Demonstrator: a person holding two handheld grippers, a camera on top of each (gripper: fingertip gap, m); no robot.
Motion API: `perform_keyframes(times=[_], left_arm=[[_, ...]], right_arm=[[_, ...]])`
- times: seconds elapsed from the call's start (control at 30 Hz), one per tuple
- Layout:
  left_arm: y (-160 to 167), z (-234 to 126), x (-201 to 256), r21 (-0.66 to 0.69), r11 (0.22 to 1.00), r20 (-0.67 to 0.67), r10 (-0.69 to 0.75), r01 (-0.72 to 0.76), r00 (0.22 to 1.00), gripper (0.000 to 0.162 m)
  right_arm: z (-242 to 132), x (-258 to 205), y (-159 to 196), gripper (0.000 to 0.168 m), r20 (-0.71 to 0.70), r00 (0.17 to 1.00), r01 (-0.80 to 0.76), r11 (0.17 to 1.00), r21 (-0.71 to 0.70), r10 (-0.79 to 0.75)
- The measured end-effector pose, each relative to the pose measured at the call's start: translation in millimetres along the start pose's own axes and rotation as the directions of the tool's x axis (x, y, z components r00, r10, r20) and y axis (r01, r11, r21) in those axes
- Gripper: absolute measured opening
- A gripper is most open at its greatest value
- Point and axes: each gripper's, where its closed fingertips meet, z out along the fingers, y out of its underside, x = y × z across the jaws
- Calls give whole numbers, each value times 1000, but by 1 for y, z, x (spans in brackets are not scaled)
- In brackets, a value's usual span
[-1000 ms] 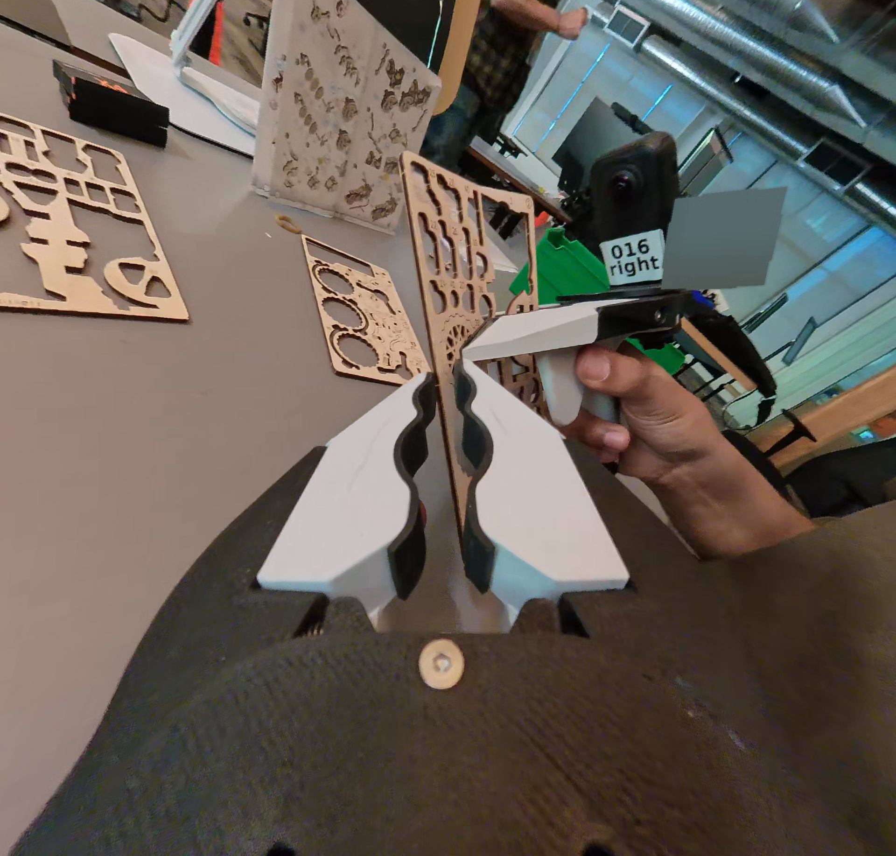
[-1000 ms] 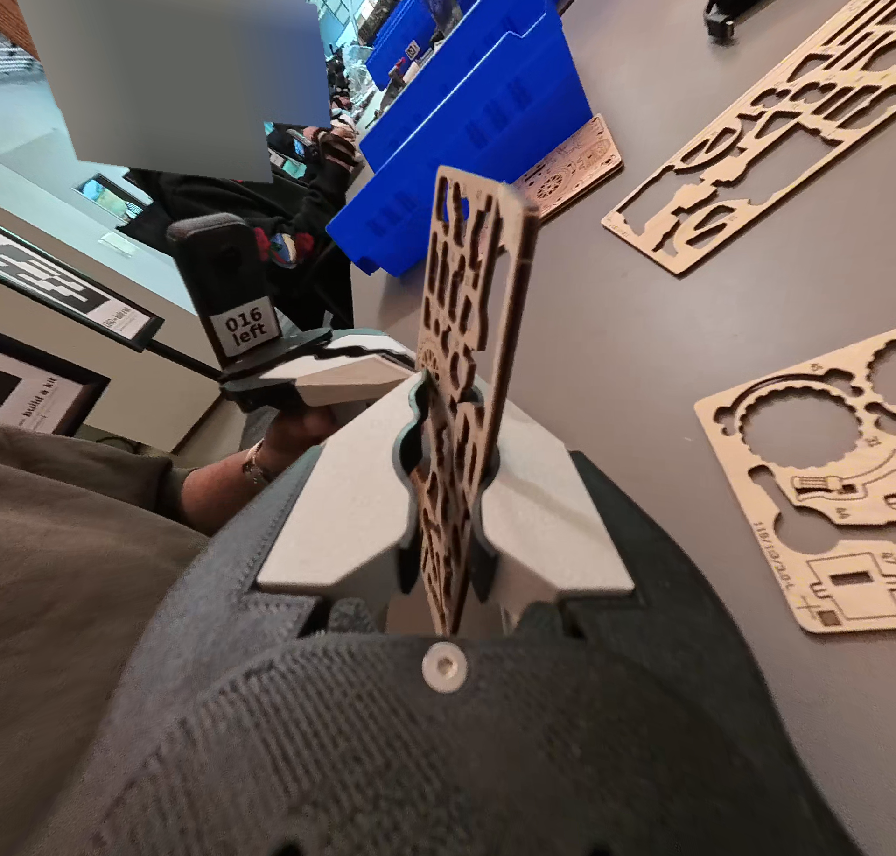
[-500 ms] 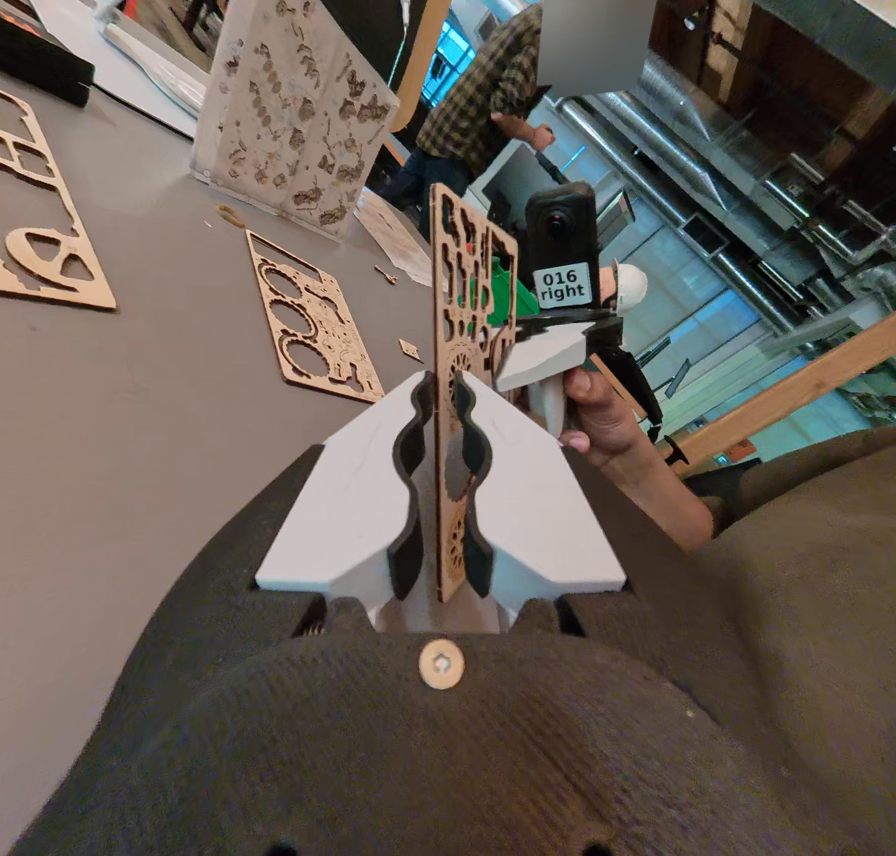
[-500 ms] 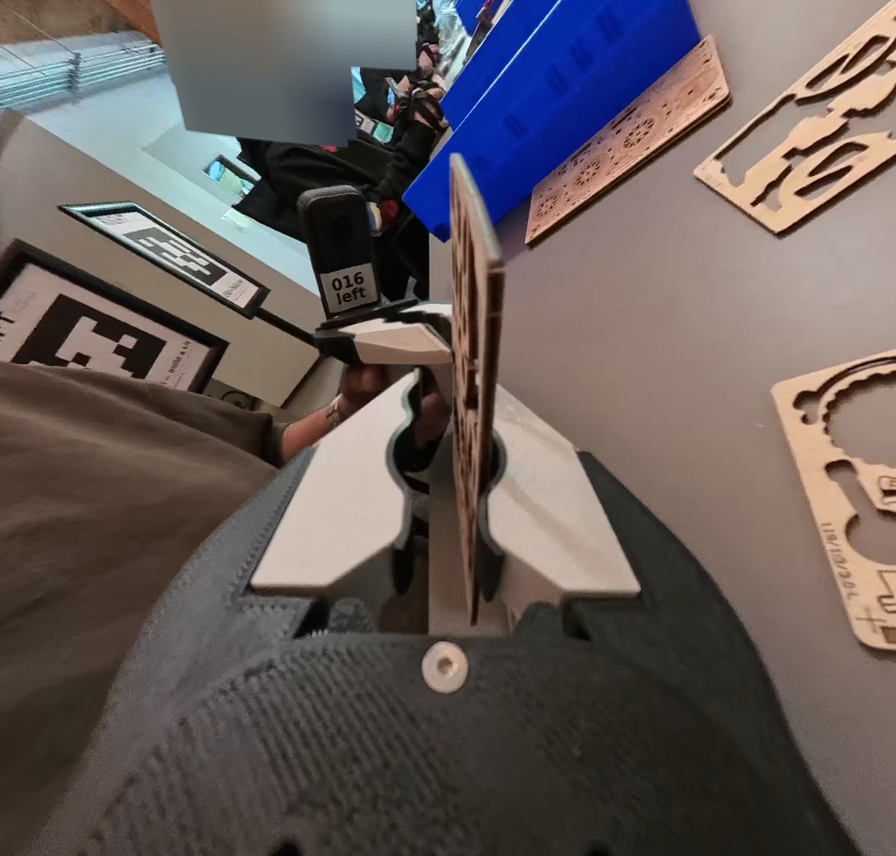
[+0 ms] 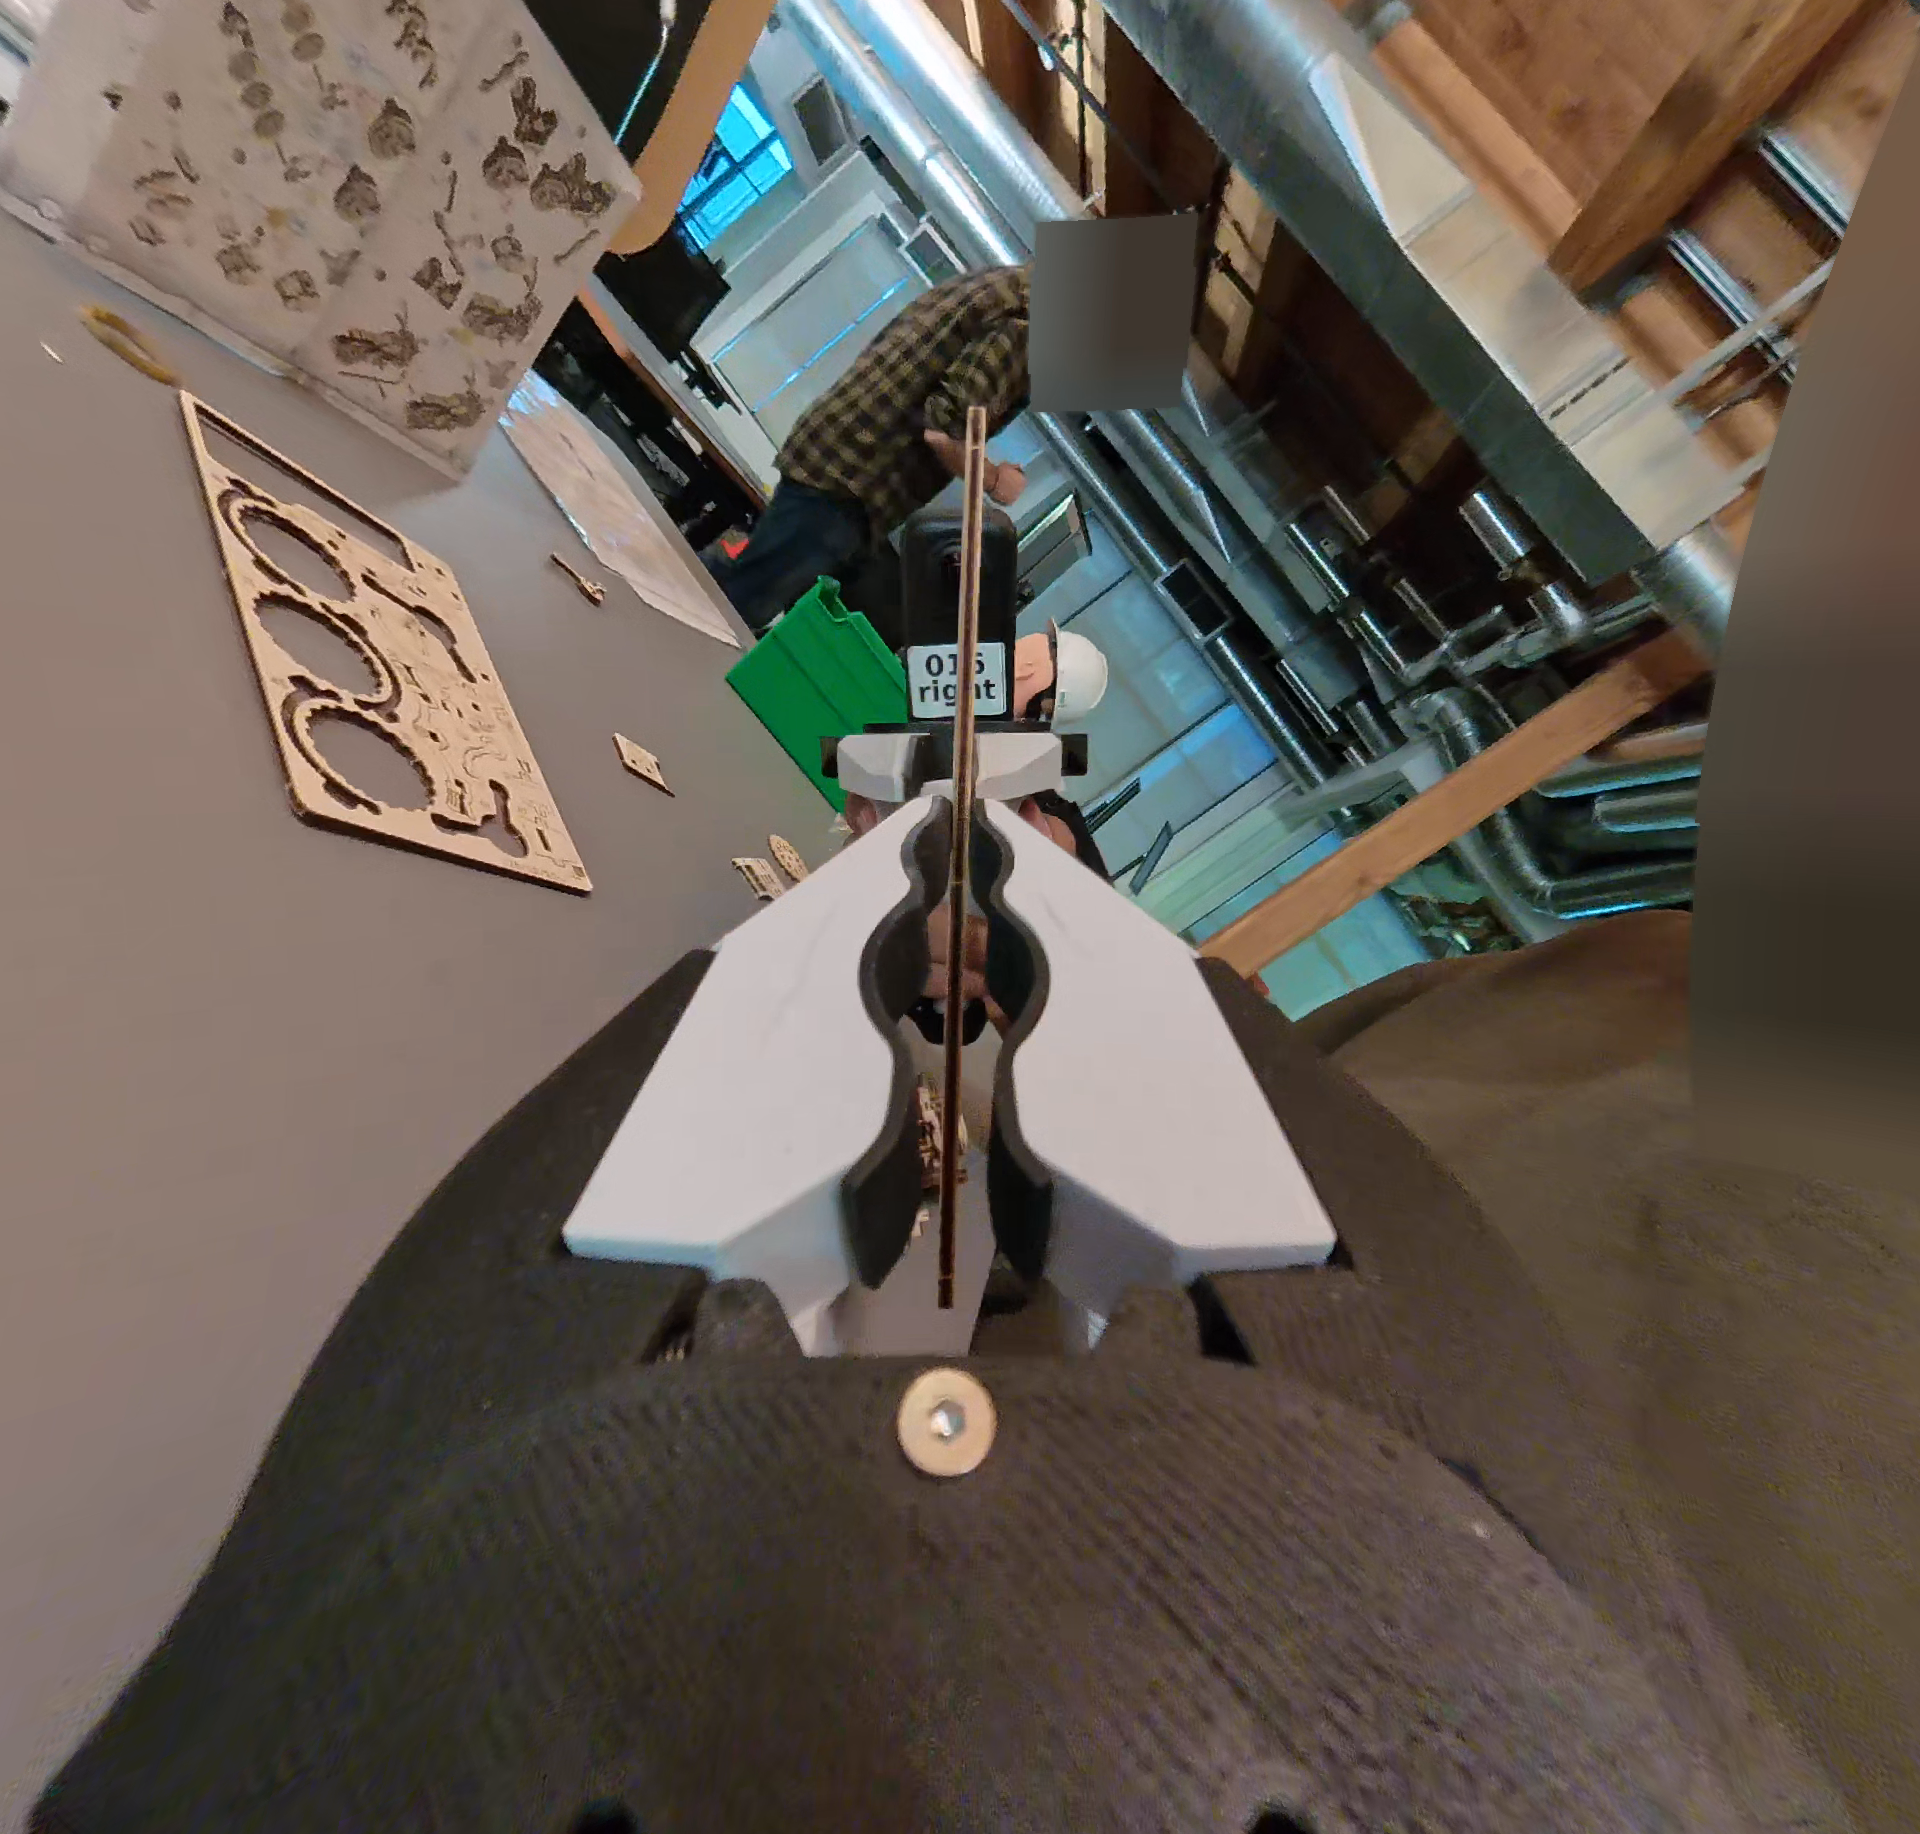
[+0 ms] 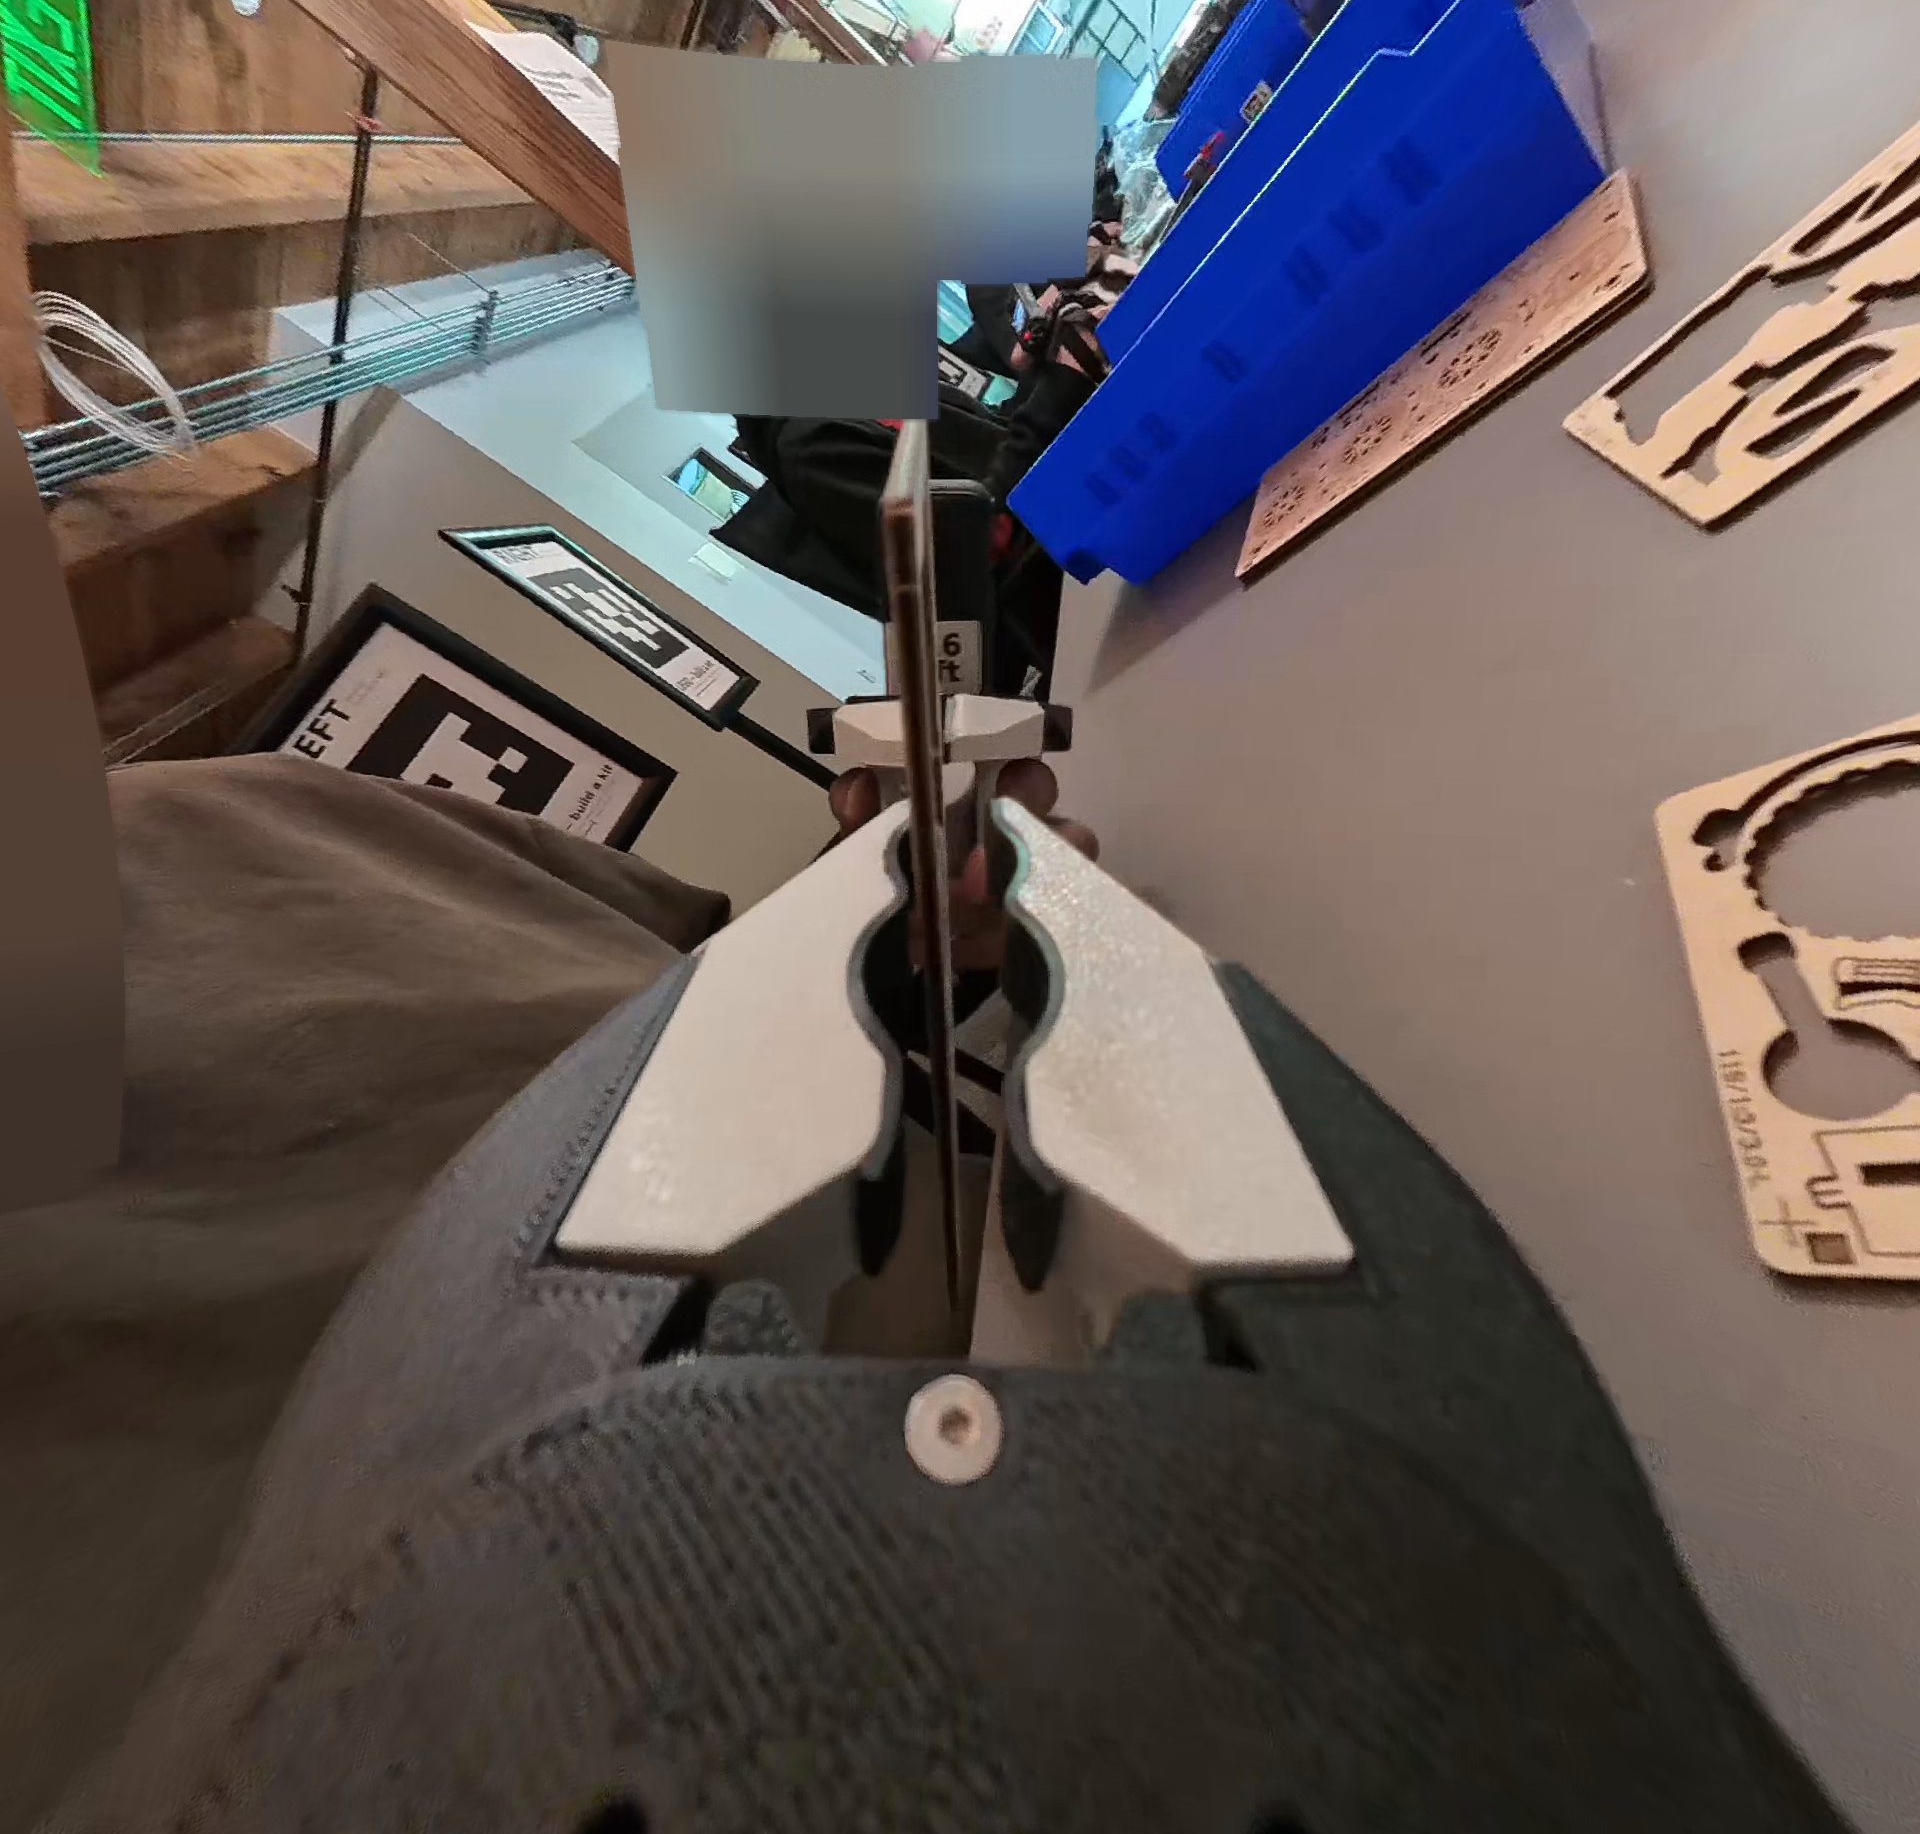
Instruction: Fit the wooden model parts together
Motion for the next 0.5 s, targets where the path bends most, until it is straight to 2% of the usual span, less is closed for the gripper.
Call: perform_keyframes(times=[0.07,0.2,0.27,0.37,0.43,0.5], left_arm=[[2,2,-2,-6,1000,6,1,-1,1000,0],[3,1,-8,-11,998,65,69,-68,995,2],[8,3,-13,-38,993,109,119,-115,987,23],[13,4,-23,-84,978,191,204,-191,960,20],[14,3,-28,-112,966,230,255,-234,939,12],[15,2,-32,-145,954,263,294,-264,919,12]], right_arm=[[0,-2,1,2,22,1000,-9,1000,2,9],[2,6,7,1,-40,999,14,1000,-27,-15],[5,11,10,1,-83,996,30,999,-43,-34],[9,12,14,1,-111,992,46,997,-68,-53],[9,19,17,1,-167,983,64,994,-91,-79],[9,22,19,1,-194,977,73,992,-104,-93]])
